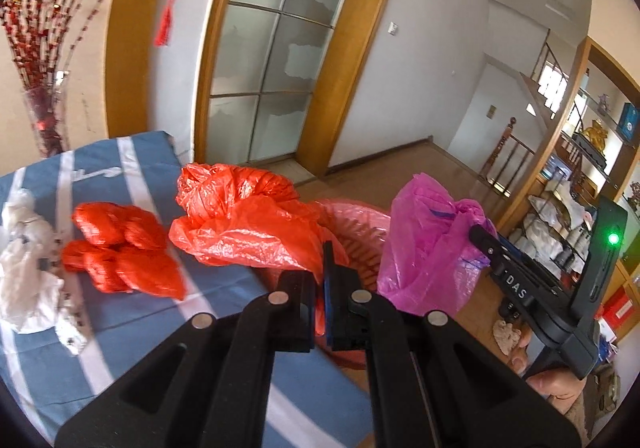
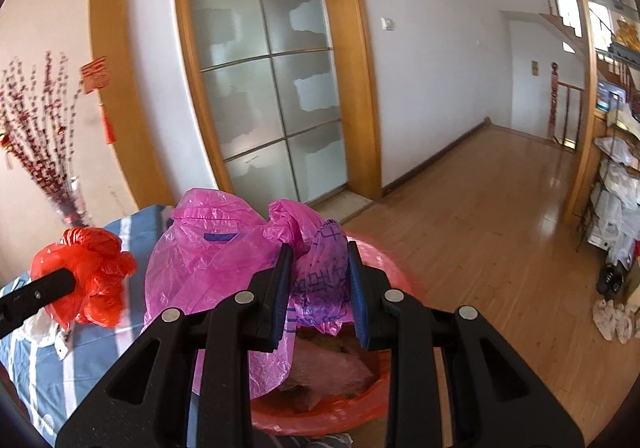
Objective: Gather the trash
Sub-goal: 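Lift both held bags and carry them over the orange wastebasket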
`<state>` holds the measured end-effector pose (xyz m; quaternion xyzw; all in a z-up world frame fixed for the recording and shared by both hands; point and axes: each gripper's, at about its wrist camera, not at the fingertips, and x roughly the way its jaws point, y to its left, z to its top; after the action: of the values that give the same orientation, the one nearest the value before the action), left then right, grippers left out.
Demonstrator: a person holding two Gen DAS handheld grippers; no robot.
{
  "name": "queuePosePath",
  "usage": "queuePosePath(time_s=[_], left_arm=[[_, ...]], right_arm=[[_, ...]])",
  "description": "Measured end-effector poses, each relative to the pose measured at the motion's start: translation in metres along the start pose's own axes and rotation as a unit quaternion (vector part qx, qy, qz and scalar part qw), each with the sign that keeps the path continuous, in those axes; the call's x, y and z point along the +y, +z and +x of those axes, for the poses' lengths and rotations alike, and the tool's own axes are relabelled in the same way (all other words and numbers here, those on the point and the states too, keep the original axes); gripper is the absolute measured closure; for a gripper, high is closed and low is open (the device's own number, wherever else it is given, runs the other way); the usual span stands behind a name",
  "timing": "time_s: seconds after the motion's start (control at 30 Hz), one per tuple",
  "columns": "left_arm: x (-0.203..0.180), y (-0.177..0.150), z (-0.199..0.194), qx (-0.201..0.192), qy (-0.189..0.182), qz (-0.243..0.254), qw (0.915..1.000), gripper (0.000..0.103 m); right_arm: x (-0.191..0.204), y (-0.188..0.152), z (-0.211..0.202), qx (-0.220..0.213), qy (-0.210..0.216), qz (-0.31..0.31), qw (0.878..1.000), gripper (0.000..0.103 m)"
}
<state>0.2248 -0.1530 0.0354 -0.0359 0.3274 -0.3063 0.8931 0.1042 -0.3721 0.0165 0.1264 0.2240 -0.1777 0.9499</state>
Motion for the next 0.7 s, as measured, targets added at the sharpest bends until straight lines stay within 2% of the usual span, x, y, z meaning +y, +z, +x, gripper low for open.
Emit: queuePosePath(time_s=[0.43,0.7], left_arm=[[-0.034,-0.008,0.054,0.036,-0.047,0.022,0.9980,0.098],[-0.044,-0.018,0.081,0.064,-0.057,0.021,0.9961,0.097]], right_arm=[[-0.027,0.001,0.031,0.005,-0.046,0.029,0.999,0.075],[-0.036,0.003,0.044,0.015,-0.045,0.046,0.998,0.072]])
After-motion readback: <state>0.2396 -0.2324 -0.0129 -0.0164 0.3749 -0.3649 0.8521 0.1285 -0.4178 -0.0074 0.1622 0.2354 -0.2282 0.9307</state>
